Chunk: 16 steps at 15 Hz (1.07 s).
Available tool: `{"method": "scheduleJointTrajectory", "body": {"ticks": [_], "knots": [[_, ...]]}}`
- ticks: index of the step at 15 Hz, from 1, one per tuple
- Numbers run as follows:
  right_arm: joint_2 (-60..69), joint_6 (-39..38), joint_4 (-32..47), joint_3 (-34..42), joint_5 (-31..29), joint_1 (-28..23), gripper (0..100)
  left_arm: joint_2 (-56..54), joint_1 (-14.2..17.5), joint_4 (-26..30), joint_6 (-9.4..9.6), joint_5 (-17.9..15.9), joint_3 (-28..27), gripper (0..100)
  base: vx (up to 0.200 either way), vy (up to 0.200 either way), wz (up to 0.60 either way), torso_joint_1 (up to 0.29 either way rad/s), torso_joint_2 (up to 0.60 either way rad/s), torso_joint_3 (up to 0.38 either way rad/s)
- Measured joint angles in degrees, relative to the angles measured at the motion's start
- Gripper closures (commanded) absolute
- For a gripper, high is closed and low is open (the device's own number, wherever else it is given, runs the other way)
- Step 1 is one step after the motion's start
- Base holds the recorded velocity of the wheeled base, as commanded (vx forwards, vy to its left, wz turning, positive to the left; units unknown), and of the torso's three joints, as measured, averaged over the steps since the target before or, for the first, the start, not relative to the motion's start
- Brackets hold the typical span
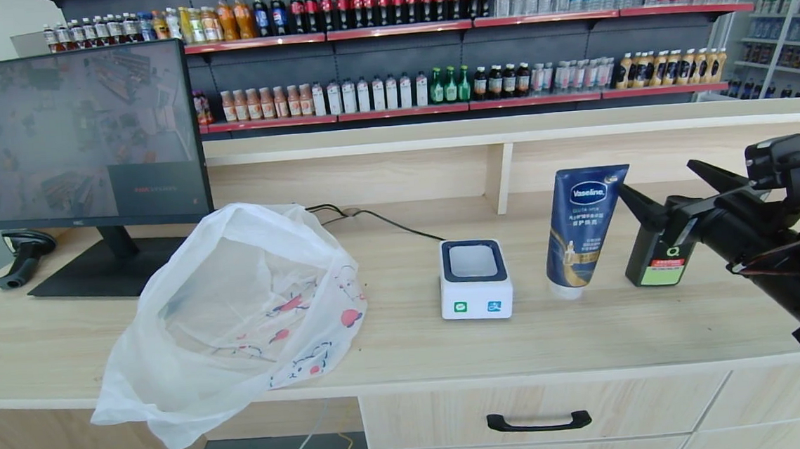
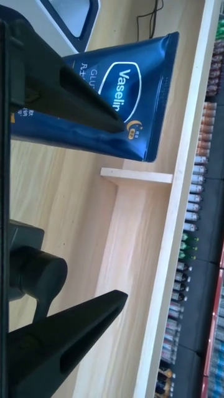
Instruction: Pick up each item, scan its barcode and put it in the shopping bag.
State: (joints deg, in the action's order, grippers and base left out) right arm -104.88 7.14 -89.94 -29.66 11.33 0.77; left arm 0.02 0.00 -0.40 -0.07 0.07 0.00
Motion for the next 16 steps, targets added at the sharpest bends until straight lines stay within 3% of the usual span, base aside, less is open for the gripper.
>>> {"method": "scheduleJointTrajectory", "body": {"ticks": [16], "knots": [[-1.8,-0.8,0.0,-1.0,-0.2,-0.4,0,0.0,0.0,0.0,0.0,0.0,0.0,0,0.0,0.0,0.0,0.0,0.0,0.0]]}}
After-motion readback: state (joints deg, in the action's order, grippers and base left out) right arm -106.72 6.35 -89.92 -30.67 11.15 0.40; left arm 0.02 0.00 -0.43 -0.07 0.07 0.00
